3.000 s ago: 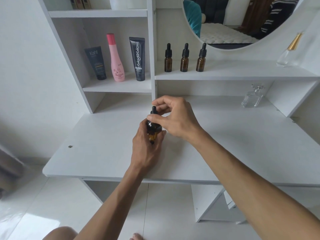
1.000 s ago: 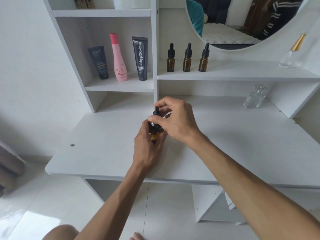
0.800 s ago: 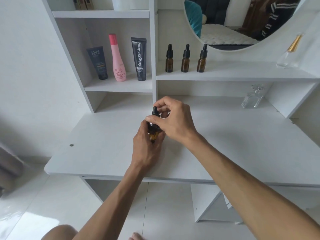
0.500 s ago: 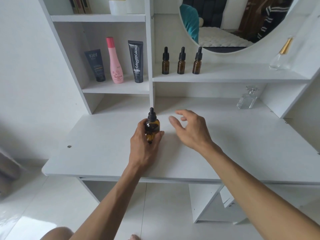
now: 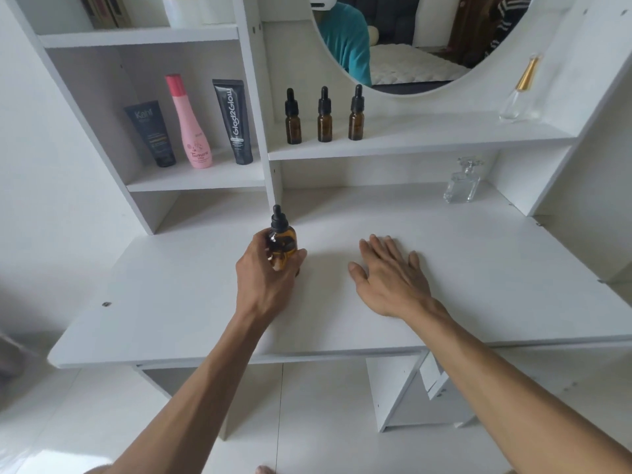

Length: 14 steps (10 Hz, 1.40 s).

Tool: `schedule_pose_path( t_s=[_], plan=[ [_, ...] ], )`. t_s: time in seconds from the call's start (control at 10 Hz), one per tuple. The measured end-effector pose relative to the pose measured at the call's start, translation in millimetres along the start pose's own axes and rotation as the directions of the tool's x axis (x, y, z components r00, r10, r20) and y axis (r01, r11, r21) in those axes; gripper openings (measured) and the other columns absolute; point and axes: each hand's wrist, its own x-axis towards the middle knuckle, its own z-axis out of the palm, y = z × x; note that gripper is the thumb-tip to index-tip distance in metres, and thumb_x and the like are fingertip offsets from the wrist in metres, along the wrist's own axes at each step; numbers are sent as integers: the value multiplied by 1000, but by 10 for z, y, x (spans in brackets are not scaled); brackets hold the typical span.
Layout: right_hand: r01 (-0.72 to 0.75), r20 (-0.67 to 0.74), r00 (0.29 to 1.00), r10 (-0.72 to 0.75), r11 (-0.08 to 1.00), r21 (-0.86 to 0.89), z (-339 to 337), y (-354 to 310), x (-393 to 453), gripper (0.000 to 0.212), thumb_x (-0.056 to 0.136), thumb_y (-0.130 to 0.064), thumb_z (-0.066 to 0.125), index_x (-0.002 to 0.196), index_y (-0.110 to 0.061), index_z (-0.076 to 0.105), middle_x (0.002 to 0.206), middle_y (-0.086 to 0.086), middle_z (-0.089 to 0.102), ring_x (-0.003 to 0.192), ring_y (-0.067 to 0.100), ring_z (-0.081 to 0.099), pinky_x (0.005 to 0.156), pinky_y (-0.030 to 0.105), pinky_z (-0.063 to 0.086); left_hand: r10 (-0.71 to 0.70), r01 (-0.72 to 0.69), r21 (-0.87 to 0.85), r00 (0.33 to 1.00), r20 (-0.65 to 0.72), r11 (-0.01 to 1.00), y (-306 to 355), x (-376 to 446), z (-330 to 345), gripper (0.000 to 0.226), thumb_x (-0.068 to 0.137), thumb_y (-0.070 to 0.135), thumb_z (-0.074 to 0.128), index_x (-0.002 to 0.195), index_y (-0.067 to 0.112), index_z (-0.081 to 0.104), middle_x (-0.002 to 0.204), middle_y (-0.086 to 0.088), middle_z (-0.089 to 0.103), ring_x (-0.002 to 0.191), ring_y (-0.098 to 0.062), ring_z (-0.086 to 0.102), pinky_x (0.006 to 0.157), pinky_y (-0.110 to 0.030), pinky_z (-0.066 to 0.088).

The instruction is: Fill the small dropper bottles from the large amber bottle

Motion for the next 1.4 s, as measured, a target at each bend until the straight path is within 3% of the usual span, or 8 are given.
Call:
schedule_pose_path(
  t_s=[0.2, 0.4, 0.5, 0.7, 0.9, 1.0, 1.2, 1.4],
  plan=[
    [5, -5, 1000, -5, 1000, 10, 24, 11, 7, 66, 102, -55, 17, 160, -23, 10, 170, -5, 1, 157, 20, -4, 123, 57, 4, 5, -5, -3, 1000, 11, 1000, 138, 270, 239, 46, 85, 34, 77, 124, 18, 58, 106, 1, 69, 95, -19, 66, 82, -31, 55],
    [7, -7, 1000, -7, 1000, 9, 21, 12, -8, 66, 102, -55, 17, 160, -23, 9, 170, -5, 0, 157, 20, -5, 123, 57, 3, -14, 13, 17, 1000, 28, 1000, 207, 493, 403, 43, 85, 33, 78, 120, 15, 61, 96, 2, 65, 89, -21, 65, 75, -27, 53],
    [9, -3, 1000, -9, 1000, 10, 20, 14, -12, 66, 103, -55, 17, 160, -23, 8, 170, -5, -1, 156, 20, -6, 123, 57, 2, -22, 21, 43, 999, 28, 999, 216, 554, 436, 41, 87, 29, 77, 121, 13, 60, 93, 4, 63, 71, -1, 59, 57, -5, 40],
    [7, 8, 1000, -7, 1000, 9, 18, 14, -18, 66, 103, -55, 16, 160, -24, 5, 169, -5, -4, 156, 19, -8, 123, 55, 0, -46, 43, 46, 998, 48, 998, 175, 607, 494, 39, 89, 23, 75, 121, 8, 60, 94, 1, 60, 57, 22, 54, 53, 0, 39],
    [4, 14, 1000, -4, 1000, 4, 13, 10, -24, 67, 103, -55, 15, 161, -23, 4, 169, -6, -5, 156, 18, -9, 124, 55, 0, -22, 19, 96, 999, 25, 995, 144, 640, 500, 44, 87, 30, 77, 124, 12, 60, 89, 6, 61, 68, 7, 52, 55, -5, 38],
    [4, 15, 1000, -4, 1000, 6, 19, 11, -17, 67, 103, -55, 15, 161, -23, 4, 169, -5, -5, 156, 18, -9, 124, 56, 0, -21, 19, 112, 1000, 22, 994, 135, 643, 511, 47, 87, 32, 76, 126, 12, 59, 89, 7, 61, 71, 2, 53, 61, -13, 35],
    [6, 33, 999, -6, 1000, 5, -1, 11, -37, 66, 103, -55, 14, 161, -24, 2, 169, -6, -7, 156, 17, -11, 124, 54, -2, -87, 74, 159, 993, 79, 985, 29, 515, 476, 68, 85, 37, 77, 141, 12, 46, 127, -7, 64, 114, -26, 60, 86, -28, 42],
    [25, 39, 999, -26, 999, 19, -3, 22, -191, 65, 103, -55, 13, 160, -26, -1, 169, -7, -11, 155, 15, -13, 125, 51, -4, -58, 12, 276, 986, 159, 961, -8, -28, 213, 81, 90, 42, 70, 154, 15, 28, 151, -7, 47, 137, -26, 46, 110, -37, 38]
  ],
)
